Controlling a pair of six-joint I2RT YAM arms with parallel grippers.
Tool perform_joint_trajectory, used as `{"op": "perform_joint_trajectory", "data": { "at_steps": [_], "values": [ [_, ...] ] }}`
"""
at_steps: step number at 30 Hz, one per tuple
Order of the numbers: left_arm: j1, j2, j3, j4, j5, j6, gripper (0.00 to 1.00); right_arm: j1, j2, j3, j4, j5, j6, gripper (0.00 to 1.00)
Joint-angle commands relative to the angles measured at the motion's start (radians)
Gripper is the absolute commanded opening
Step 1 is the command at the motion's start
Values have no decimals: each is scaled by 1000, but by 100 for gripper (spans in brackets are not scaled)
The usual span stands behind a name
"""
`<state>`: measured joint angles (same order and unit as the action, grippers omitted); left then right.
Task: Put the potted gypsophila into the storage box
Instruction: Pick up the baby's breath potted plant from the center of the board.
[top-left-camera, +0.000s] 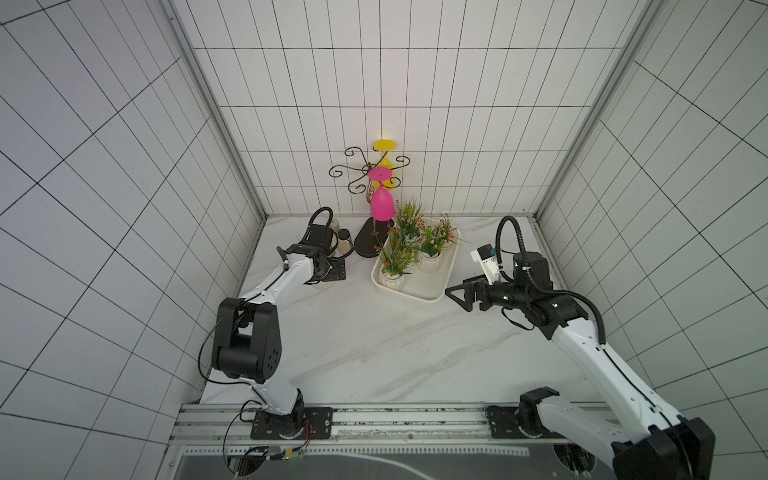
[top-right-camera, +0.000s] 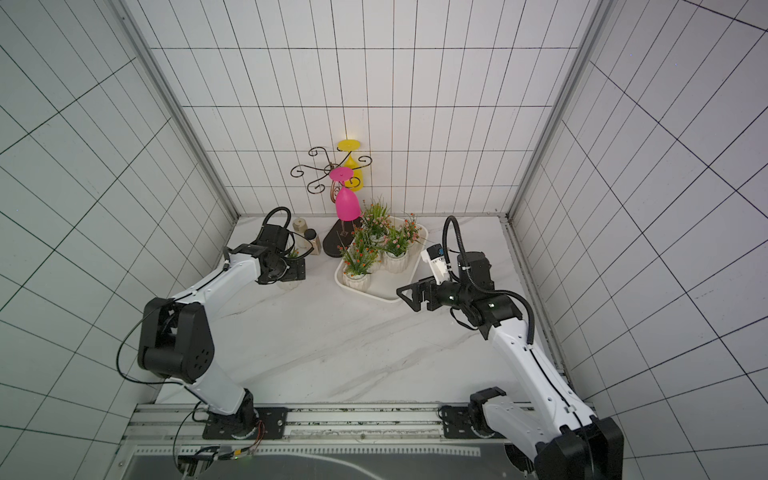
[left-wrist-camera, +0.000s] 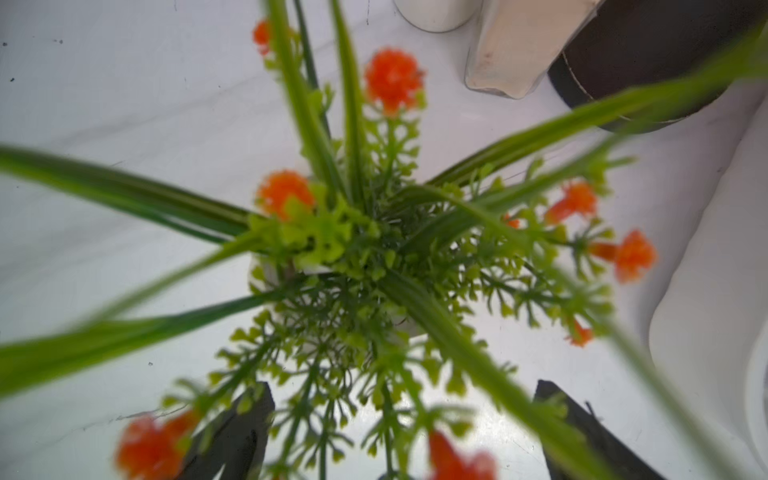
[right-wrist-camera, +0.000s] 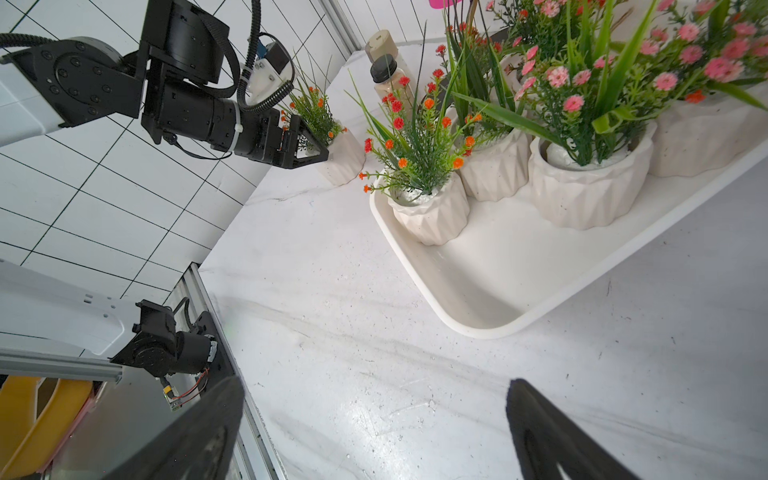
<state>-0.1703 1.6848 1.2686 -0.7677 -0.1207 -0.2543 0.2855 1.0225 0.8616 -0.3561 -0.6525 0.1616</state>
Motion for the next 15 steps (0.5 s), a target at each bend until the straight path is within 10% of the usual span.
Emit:
{"op": "perform_joint_trajectory", "data": {
  "at_steps": [1,15],
  "values": [
    [14,41,45,25,-29,-5,96,-10,-16,13,18,-29,-5,99],
    [43,114,77,55,-40,-17,96,-9,-6,17,23,-30,-4,99]
  ]
}}
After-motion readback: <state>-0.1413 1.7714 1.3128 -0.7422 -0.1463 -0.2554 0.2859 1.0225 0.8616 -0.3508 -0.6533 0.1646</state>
